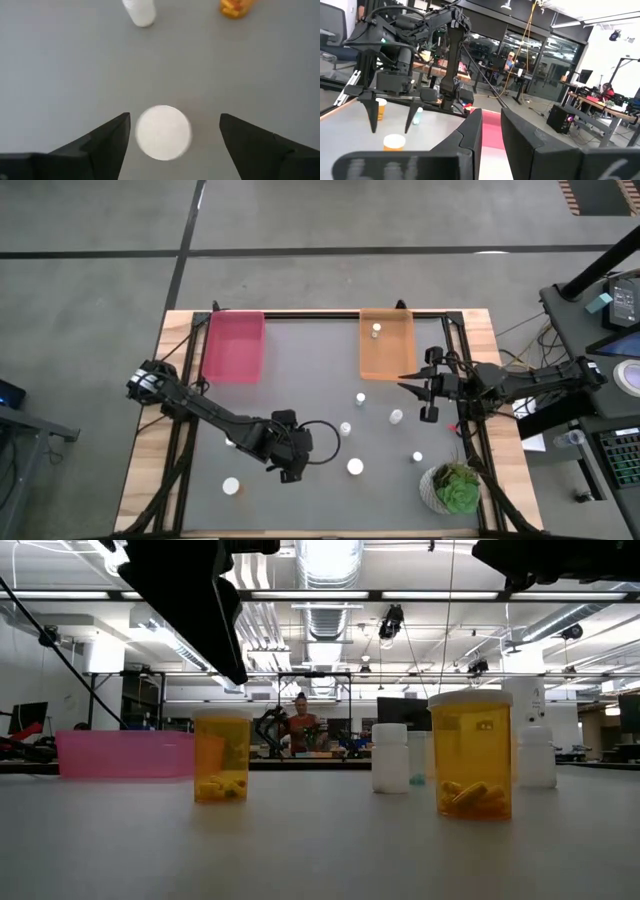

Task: Pick and place medicine bottles into bin by pill shape (circle, oval)
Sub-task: Put the middle orange capsule bottle into the pink bin

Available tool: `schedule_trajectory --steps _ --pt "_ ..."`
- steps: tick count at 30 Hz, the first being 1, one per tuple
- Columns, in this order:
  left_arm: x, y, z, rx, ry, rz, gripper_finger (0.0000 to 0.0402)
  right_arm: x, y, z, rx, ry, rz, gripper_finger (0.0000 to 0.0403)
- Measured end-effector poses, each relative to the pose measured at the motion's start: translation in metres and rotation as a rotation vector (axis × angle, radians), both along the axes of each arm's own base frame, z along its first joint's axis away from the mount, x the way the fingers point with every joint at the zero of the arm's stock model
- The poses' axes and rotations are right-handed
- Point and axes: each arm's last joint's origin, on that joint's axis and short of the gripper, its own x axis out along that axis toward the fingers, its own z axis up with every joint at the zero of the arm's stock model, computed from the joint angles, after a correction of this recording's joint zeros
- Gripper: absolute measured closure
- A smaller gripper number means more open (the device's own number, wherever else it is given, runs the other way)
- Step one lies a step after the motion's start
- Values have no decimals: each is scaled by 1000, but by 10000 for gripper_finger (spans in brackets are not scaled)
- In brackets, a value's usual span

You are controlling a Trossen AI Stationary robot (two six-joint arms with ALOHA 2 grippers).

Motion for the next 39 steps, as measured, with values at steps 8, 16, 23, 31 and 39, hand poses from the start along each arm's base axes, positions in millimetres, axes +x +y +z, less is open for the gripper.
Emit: schedule_trajectory --steps 8,16,23,31,39 --pt "-8 7 -20 -31 67 69 111 0 0 0 0 3 0 339" --pt "-6 7 -21 -46 41 73 111 0 0 0 -7 4 -1 339" --pt "-5 8 -34 -51 24 69 111 0 0 -1 -9 7 -1 339" --pt "-2 8 -31 -35 14 39 127 1 0 -3 -23 25 -4 339" --pt "-3 9 -32 -36 18 44 181 1 0 -3 -23 27 -4 339"
